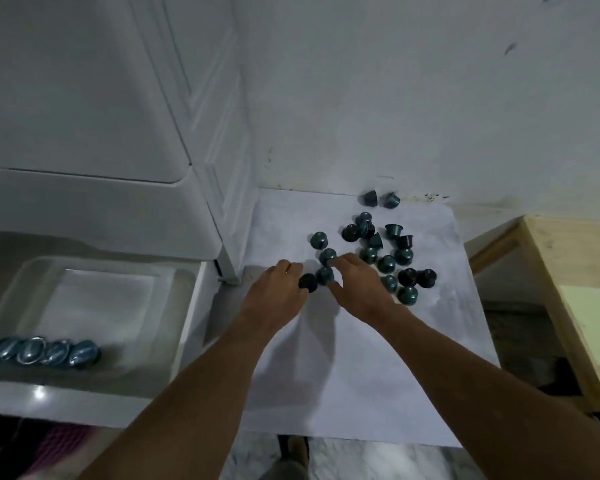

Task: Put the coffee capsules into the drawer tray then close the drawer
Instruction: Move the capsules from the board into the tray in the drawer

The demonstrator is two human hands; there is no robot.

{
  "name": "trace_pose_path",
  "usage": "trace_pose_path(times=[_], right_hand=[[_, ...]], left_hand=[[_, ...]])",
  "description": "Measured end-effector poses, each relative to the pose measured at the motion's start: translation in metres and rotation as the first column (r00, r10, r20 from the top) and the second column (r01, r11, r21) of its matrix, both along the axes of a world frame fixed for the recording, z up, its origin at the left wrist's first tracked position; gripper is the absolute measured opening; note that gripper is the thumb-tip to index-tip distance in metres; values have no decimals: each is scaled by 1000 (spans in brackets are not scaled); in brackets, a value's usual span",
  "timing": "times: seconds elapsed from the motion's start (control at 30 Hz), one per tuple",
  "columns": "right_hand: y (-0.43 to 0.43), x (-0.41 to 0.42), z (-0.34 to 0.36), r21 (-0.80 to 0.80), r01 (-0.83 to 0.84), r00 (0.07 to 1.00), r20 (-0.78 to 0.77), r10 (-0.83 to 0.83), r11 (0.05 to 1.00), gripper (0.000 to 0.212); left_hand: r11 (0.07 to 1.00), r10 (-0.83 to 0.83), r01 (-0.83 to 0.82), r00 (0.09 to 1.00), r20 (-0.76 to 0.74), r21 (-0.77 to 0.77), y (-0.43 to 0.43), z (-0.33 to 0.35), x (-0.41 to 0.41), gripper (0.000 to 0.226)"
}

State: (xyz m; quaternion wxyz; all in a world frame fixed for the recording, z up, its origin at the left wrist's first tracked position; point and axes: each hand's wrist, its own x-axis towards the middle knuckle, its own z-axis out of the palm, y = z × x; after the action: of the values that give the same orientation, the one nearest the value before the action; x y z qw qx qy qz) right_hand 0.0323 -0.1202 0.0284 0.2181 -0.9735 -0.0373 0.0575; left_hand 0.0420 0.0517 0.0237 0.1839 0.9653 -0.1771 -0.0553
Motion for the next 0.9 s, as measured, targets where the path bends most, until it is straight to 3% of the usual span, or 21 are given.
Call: trace_pose_path(times=[0.37,0.7,0.9], right_hand=[[-7,41,-34,32,-70,991,-108,73,997,28],[-22,34,-18,57,-82,992,-89,87,995,29],[-48,12,9,89,-125,992,-7,126,988,35]], left_hand=[[997,-48,54,991,-125,47,-23,-35,38,22],[1000,11,-11,998,-64,-2,-32,-18,28,14],[993,88,-86,996,17,-75,-46,9,0,37]])
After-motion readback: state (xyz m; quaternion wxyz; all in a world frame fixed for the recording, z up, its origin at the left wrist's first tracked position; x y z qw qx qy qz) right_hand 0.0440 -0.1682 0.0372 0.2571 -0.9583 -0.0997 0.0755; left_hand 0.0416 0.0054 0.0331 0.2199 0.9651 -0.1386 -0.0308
